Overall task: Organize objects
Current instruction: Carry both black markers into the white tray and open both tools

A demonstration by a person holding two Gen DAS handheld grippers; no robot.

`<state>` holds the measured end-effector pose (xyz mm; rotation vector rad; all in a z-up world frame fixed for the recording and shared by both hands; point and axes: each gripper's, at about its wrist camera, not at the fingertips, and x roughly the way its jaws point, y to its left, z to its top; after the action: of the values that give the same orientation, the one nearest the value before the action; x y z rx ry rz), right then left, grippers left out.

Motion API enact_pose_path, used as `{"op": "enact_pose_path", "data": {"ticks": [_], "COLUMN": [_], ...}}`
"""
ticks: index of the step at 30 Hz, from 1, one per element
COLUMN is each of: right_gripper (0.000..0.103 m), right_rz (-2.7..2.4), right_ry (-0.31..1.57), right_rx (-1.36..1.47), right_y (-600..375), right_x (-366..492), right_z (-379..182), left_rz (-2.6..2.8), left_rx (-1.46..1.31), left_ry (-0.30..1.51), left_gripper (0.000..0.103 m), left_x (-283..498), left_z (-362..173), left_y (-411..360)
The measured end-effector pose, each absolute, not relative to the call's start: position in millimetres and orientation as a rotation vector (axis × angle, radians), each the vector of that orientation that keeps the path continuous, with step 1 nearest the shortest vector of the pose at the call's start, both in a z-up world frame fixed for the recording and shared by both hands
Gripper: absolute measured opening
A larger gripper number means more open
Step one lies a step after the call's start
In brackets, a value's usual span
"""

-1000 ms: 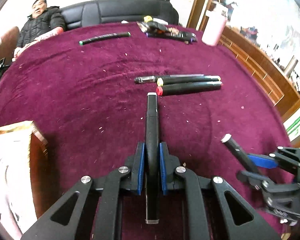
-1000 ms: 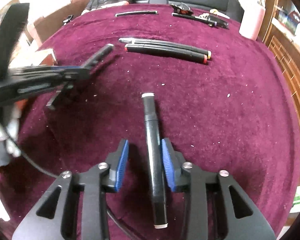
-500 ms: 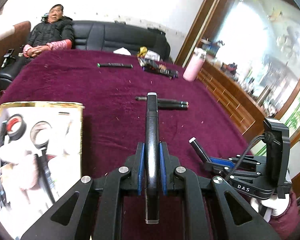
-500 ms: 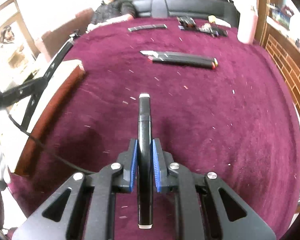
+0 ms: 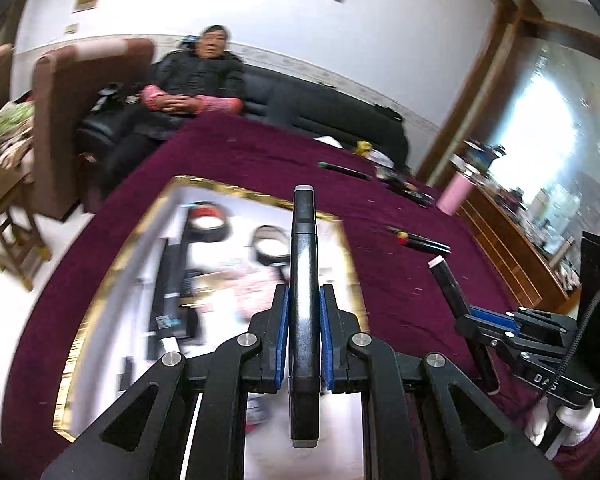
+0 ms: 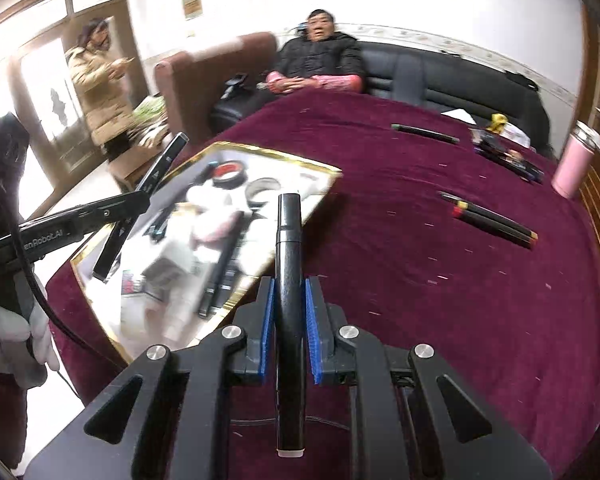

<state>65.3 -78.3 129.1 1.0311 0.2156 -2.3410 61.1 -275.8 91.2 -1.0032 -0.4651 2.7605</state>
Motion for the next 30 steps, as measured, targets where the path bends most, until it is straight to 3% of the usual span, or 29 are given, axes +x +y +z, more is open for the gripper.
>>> {"op": "enact_pose_path", "data": {"ticks": [6,18,30], "right_gripper": [0.013,0.013,0.013], "right_rz": [-2.302,-2.267,-2.248], "right_ry": [0.270,0.279,0.250], "right_rx": [1.038,1.162,1.251], "right_y": [-129,-187,-203], "right_x": [61,38,34], "right_z": [121,90,67], "left_rz": [2.797,2.811,2.788], "left_rx": [-1.047,-1.167,-1.189], "left_ry": [-0.525,-0.476,-0.539], "left_gripper": [0.012,0.012,0.012], "left_x": [60,46,46], "left_z": [69,29,22], "left_y": [-313,-338,-348]}}
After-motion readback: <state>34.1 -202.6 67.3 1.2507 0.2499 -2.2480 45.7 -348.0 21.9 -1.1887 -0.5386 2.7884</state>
